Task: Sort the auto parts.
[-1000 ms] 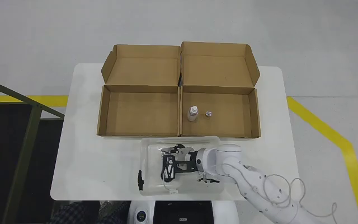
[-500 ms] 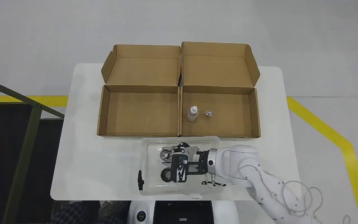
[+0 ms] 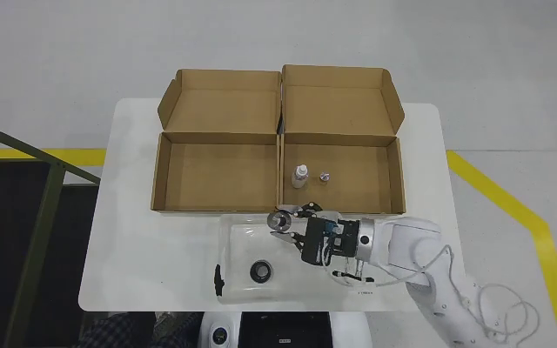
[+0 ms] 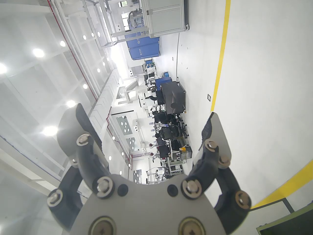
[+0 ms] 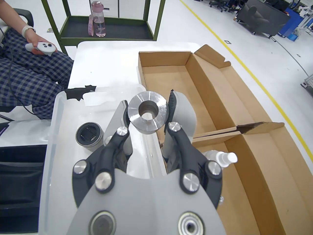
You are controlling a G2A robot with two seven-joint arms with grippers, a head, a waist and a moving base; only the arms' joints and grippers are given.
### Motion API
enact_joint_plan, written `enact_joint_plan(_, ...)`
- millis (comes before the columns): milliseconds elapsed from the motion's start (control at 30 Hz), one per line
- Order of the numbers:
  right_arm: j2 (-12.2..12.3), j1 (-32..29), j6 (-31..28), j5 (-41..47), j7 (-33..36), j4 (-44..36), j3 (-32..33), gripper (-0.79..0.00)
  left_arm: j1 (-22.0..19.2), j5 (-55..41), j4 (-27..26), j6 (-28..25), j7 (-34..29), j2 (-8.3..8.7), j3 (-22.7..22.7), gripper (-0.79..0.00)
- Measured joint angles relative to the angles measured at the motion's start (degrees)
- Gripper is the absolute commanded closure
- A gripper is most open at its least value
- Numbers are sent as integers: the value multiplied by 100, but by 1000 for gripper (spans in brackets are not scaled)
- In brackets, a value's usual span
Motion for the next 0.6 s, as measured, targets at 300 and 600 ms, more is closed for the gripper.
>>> enact_joint_plan(300,93,-276,-27,423,-278,-171,690,0,0,0,0,0,0,0,0,-785)
enact_joint_plan(600,147,-443,-73,743,-458,-147,1062,0,0,0,0,0,0,0,0,-785)
